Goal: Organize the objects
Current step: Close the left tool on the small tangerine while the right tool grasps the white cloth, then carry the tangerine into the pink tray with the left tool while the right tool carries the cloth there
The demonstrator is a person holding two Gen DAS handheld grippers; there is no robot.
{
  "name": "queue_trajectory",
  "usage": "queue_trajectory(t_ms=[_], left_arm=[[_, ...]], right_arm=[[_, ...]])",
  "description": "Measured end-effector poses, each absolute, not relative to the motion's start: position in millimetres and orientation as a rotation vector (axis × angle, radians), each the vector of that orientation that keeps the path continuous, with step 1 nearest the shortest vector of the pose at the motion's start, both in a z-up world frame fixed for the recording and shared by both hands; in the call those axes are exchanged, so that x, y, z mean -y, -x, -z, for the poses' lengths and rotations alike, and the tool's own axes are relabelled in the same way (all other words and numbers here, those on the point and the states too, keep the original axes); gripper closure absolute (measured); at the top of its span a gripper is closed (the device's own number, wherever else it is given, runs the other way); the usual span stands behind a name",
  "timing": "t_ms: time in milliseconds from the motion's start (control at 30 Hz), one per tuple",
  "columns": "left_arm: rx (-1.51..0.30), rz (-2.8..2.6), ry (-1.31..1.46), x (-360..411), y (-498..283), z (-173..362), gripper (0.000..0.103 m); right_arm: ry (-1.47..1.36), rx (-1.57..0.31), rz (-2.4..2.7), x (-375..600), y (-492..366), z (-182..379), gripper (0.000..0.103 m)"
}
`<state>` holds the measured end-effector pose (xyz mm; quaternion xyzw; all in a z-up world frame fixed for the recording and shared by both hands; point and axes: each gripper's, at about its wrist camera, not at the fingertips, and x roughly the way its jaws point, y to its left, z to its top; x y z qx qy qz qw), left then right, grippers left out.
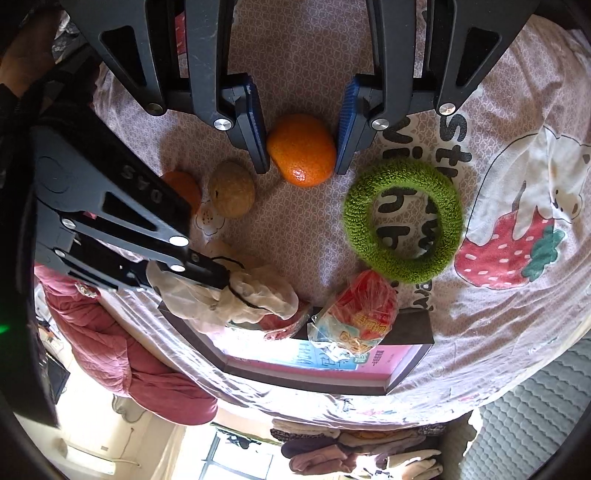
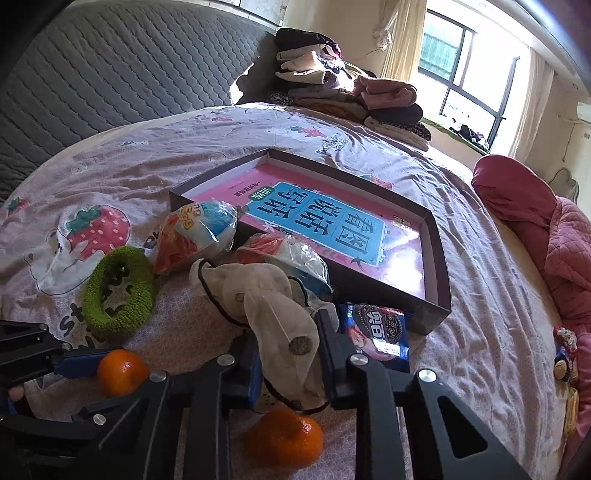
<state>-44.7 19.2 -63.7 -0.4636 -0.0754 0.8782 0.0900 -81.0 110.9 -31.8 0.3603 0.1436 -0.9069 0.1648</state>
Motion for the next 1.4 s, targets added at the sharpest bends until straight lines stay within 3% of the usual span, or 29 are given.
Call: queue_trajectory(t_ms=[100,600,1400], left_arm=[[0.215,-2.62,1.368,-19.4,43.0,62.7,0.068],[0.208,-2.667,1.285,-15.1,30.9,42.5,0.068],[0.186,-2.711,1.158,-10.6,63.3,5.5,0.068]], right_arm=[[-1.032,-0.342,2.576,-118.4,77.4,30.0,0.086],[-0.995,-0.024,2.531,-145.6,62.8,17.1,0.091],[-0.894,0.105,2.59,-163.5,70.8,-15.1,0.091]])
